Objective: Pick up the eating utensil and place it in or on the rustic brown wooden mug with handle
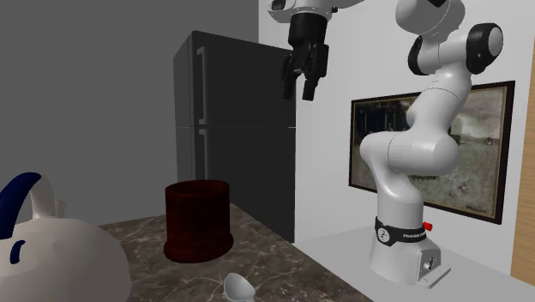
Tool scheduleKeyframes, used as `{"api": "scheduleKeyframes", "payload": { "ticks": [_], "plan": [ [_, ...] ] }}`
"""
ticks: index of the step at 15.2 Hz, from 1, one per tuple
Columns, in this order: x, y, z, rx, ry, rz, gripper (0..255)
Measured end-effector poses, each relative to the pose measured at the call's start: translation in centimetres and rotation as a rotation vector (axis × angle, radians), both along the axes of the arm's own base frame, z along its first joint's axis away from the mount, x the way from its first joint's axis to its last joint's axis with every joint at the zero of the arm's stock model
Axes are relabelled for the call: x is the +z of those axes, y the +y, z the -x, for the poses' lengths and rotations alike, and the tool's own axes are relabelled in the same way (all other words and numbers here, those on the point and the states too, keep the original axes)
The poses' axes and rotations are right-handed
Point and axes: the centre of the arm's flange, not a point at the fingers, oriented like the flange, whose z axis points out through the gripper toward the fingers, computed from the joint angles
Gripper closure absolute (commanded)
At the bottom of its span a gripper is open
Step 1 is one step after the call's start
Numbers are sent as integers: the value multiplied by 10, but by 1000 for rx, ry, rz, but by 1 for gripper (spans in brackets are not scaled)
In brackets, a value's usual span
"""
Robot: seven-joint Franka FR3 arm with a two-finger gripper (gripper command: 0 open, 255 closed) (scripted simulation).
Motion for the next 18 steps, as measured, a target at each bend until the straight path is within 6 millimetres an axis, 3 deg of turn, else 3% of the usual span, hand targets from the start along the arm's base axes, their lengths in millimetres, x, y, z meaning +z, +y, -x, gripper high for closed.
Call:
{"api": "scheduleKeyframes", "payload": {
  "ticks": [4, 18],
  "plan": [
    [-19, 10, -20, 10, 22, -13, 0],
    [-150, 67, -142, 74, 166, -101, 0]
  ]
}}
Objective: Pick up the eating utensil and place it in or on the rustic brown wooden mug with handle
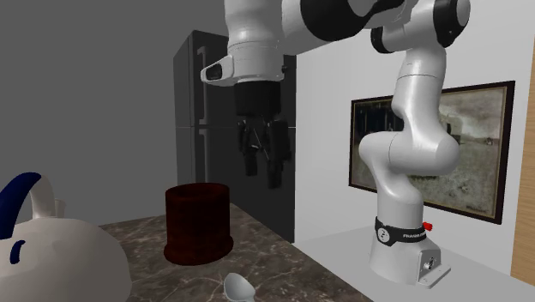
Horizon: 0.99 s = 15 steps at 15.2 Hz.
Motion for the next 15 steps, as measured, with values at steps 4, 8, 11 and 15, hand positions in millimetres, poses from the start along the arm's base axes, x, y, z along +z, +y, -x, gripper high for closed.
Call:
{"api": "scheduleKeyframes", "payload": {
  "ticks": [4, 8, 11, 15],
  "plan": [
    [-42, 22, -28, 18, 42, -26, 0],
    [-84, 46, -60, 37, 83, -51, 0],
    [-99, 53, -64, 41, 93, -57, 0],
    [-119, 53, -62, 42, 95, -58, 0]
  ]
}}
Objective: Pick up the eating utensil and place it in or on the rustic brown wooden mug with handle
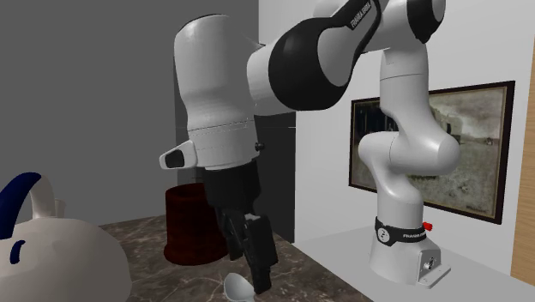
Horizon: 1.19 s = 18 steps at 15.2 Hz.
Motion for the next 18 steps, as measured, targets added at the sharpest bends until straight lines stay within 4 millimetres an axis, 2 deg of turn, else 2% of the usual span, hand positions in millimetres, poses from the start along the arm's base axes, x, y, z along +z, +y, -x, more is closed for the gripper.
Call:
{"api": "scheduleKeyframes", "payload": {
  "ticks": [2, 8, 9, 18],
  "plan": [
    [-10, 1, 2, 0, 0, 0, 0],
    [-14, 1, 3, 0, 0, 0, 0],
    [-14, 1, 3, 0, 0, 0, 255],
    [-13, 1, 3, 0, -1, 0, 255]
  ]
}}
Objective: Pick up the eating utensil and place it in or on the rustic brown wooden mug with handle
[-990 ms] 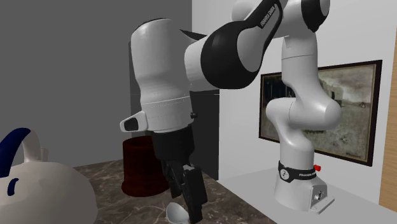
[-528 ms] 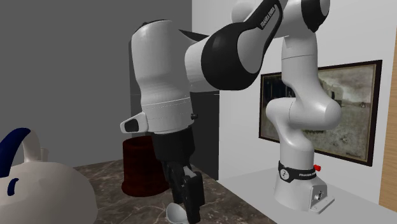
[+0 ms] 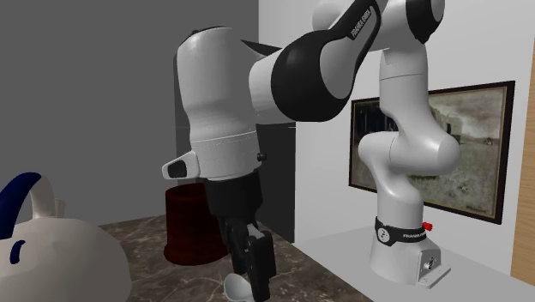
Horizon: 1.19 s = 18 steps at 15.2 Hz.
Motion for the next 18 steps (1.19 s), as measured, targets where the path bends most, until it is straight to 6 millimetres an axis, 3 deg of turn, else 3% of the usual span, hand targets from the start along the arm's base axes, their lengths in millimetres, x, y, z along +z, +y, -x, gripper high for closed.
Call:
{"api": "scheduleKeyframes", "payload": {
  "ticks": [4, 18],
  "plan": [
    [11, 0, 0, 0, 0, 0, 255],
    [86, -1, 0, 0, -1, 0, 255]
  ]
}}
